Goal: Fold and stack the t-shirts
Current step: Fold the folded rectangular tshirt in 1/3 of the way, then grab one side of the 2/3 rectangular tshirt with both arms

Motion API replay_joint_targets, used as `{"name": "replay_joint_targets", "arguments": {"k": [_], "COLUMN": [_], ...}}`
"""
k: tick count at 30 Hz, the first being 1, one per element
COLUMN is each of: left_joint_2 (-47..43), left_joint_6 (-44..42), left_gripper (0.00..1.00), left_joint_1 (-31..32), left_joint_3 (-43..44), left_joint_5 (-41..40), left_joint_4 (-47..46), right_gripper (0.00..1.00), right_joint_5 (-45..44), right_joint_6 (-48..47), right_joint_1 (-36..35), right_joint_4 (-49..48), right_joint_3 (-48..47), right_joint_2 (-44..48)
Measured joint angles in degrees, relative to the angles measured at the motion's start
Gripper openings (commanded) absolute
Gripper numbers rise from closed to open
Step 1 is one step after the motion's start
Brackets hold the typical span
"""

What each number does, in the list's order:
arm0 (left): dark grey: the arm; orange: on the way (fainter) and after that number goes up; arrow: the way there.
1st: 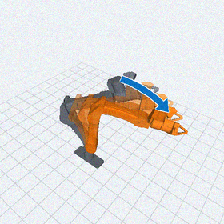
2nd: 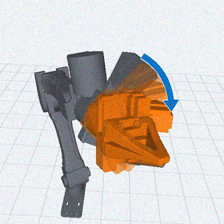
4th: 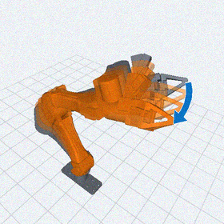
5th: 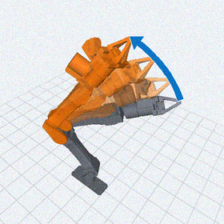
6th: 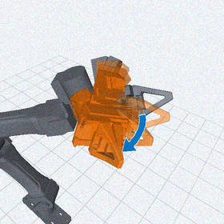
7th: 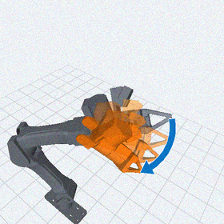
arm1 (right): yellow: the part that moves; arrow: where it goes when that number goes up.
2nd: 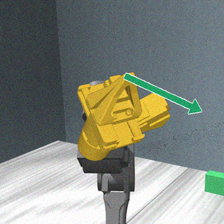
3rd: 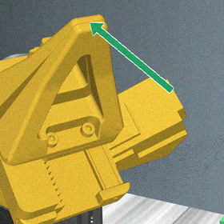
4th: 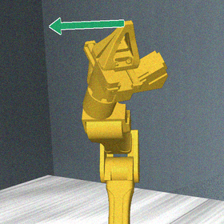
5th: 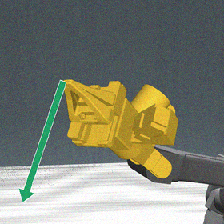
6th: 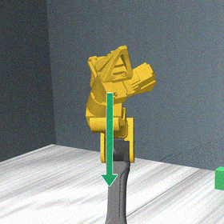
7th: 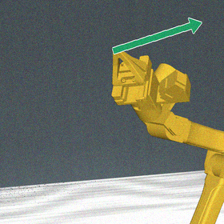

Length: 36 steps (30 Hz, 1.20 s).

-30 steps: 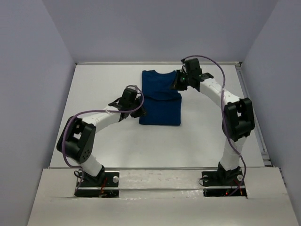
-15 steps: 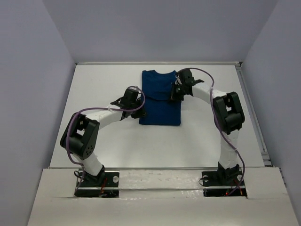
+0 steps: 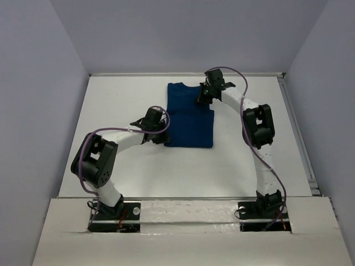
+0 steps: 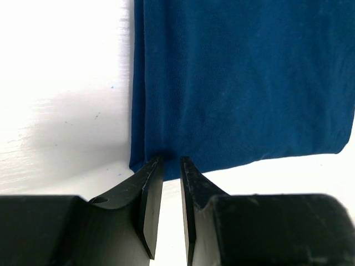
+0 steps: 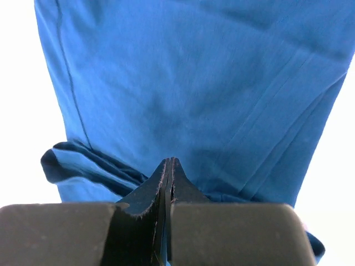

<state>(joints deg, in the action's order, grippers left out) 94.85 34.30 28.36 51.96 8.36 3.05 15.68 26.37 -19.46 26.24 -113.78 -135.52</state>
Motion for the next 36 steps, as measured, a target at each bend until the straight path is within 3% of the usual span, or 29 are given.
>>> {"name": "replay_joint_targets", "arguments": {"k": [4,6,8,10,11,12,13,16,19,23,26,27,28,29,30,31,33,36], "left_joint_2": [-1.40,-3.08,-5.25,-7.17,-7.93,-8.31,-8.55,-8.92,-8.92,-8.63,-8.22,-7.93,-7.61,-7.30,-6.86,-6.64,-6.01,-4.79], "left_joint_6": [-0.87,-1.66,-2.58,-3.54,-3.96,-4.28,-4.39,-4.46,-4.07,-3.48,-2.93,-2.71,-2.43,-2.12,-1.79,-1.55,-0.94,-0.37], "left_gripper": [0.31,0.35,0.38,0.41,0.42,0.43,0.43,0.44,0.44,0.48,0.51,0.51,0.51,0.51,0.51,0.51,0.50,0.49], "left_joint_1": [-0.66,-1.73,-3.93,-6.40,-7.52,-7.98,-8.13,-7.80,-7.72,-7.56,-7.56,-7.56,-7.56,-7.56,-7.56,-7.56,-7.56,-7.56], "left_joint_3": [0.15,0.20,0.20,0.20,0.13,-0.17,-0.57,-4.11,-7.82,-9.51,-9.51,-9.51,-9.53,-9.62,-9.81,-10.01,-10.38,-10.40], "left_joint_5": [-0.11,-0.09,0.24,0.20,0.26,0.48,0.83,3.32,5.27,7.74,9.05,9.55,9.92,10.29,10.82,11.08,11.63,12.37], "left_joint_4": [1.97,2.75,3.26,3.54,3.56,3.15,2.95,1.57,1.01,0.57,-1.62,-2.38,-3.08,-3.78,-4.63,-5.18,-5.92,-7.06], "right_gripper": [0.02,0.17,0.25,0.34,0.34,0.14,0.00,0.00,0.00,0.00,0.01,0.06,0.22,0.33,0.51,0.59,0.71,0.73], "right_joint_5": [-0.28,-1.09,-1.81,-1.57,-1.22,-0.37,0.39,3.63,5.60,6.86,7.37,7.39,7.41,7.41,7.41,7.28,6.38,5.97], "right_joint_6": [0.42,0.81,1.66,2.67,3.26,3.76,4.22,5.95,6.45,6.73,6.71,6.71,6.71,6.82,6.93,7.04,7.37,8.07], "right_joint_1": [0.61,0.74,0.74,0.74,0.74,0.74,0.74,0.74,0.70,0.70,0.96,0.96,0.96,0.96,0.96,0.96,0.92,0.92], "right_joint_4": [-1.51,-1.46,-3.65,-5.31,-7.37,-10.01,-10.82,-15.21,-15.98,-15.89,-17.16,-17.42,-17.57,-17.66,-17.77,-17.68,-17.64,-17.84], "right_joint_3": [3.58,10.64,17.33,28.70,31.95,36.33,39.60,51.54,59.91,62.60,63.14,63.21,63.28,63.47,63.93,64.13,65.13,66.93], "right_joint_2": [3.93,10.23,16.83,29.18,32.74,36.76,40.00,46.84,44.46,37.03,36.54,36.57,36.61,36.85,37.62,38.36,41.05,45.16]}}
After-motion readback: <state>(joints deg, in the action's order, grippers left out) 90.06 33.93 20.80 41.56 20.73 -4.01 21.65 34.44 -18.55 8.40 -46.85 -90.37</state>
